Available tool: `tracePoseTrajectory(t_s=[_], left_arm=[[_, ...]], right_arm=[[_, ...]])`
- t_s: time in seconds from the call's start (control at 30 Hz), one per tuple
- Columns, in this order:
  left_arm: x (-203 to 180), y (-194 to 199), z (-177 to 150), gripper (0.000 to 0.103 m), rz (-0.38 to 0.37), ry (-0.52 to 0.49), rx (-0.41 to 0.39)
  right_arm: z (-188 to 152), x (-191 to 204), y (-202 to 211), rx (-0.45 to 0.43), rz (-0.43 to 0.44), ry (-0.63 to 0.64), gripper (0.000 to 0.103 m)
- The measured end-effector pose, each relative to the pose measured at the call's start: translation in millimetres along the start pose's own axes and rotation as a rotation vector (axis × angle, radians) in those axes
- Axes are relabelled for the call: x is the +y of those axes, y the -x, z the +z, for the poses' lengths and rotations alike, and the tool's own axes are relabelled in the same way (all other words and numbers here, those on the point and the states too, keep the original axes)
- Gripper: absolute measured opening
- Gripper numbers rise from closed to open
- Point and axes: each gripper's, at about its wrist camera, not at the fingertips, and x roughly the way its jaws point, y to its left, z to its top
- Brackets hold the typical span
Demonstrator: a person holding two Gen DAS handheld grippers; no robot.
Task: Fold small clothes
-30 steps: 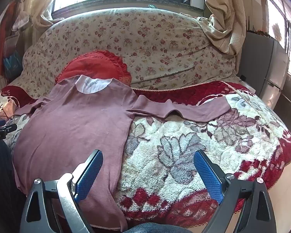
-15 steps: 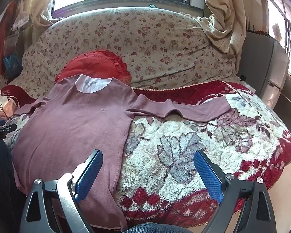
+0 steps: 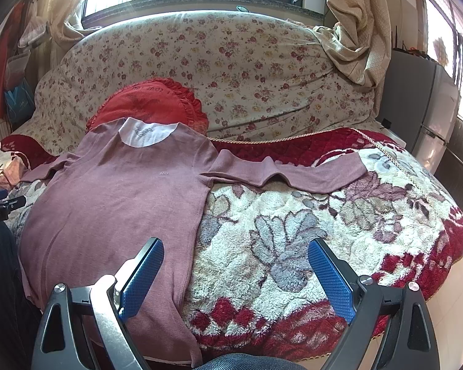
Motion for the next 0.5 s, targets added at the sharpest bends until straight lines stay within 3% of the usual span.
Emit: tracePoseTrajectory(t_s=[0.5], left_arm=[[-0.5,-0.1,0.3,0.103,0.001,0.0,0.002]], right_arm=[[-0.1,0.9,-1.3,0.001,-0.001,0.002,0.094]])
